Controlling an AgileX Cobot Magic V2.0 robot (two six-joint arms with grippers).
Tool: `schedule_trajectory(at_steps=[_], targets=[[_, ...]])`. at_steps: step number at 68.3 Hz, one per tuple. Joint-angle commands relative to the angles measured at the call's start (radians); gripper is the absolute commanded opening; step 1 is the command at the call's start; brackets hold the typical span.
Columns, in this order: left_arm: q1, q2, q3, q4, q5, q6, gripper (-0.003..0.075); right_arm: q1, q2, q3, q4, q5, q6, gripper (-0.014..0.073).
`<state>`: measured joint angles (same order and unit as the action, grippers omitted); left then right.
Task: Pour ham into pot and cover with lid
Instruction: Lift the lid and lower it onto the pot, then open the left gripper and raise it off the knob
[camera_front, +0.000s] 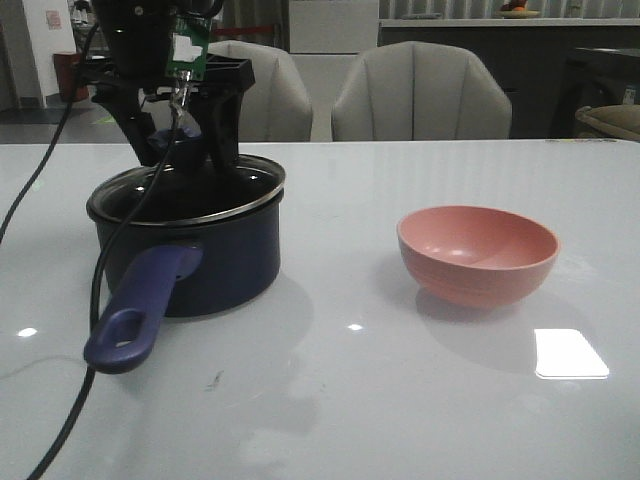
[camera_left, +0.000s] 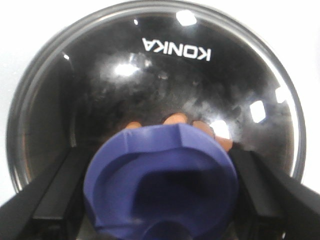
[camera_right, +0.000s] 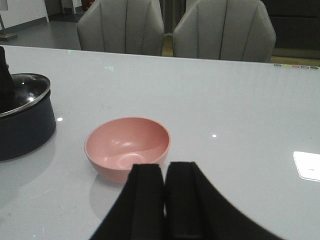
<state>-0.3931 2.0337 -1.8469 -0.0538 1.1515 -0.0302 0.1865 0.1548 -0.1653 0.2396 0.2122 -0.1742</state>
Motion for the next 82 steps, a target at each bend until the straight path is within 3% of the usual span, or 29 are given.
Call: schedule_trajectory(at_steps=[1,21,41,63,82], targets=[[-0.007,-0.058,-0.029,0.022,-0.005,-0.016,0.0523,0.001,0.009,-0.029,0.001,-0.087,-0.012,0.0159],[-0.007,-0.058,-0.029,0.022,-0.051,-0.016,0.0529,0.001,0.009,-0.029,0.001,-0.087,-0.012,0.0159],[-0.007,-0.058,-0.029,0.001,-0.099,-0.016,0.0623,0.001,0.009,-0.029,0.001,-0.087,-0.012,0.0159],[-0.007,-0.074,-0.101,0.001,0.007,-0.012,0.0627,0.001,0.009,-0.029,0.001,-0.087,-0.012,0.0159],[-0.011,-0.231,-0.06,-0.005,0.016,0.019,0.0627,0.001,0.009,-0.029,0.001,-0.087,-0.012,0.0159]])
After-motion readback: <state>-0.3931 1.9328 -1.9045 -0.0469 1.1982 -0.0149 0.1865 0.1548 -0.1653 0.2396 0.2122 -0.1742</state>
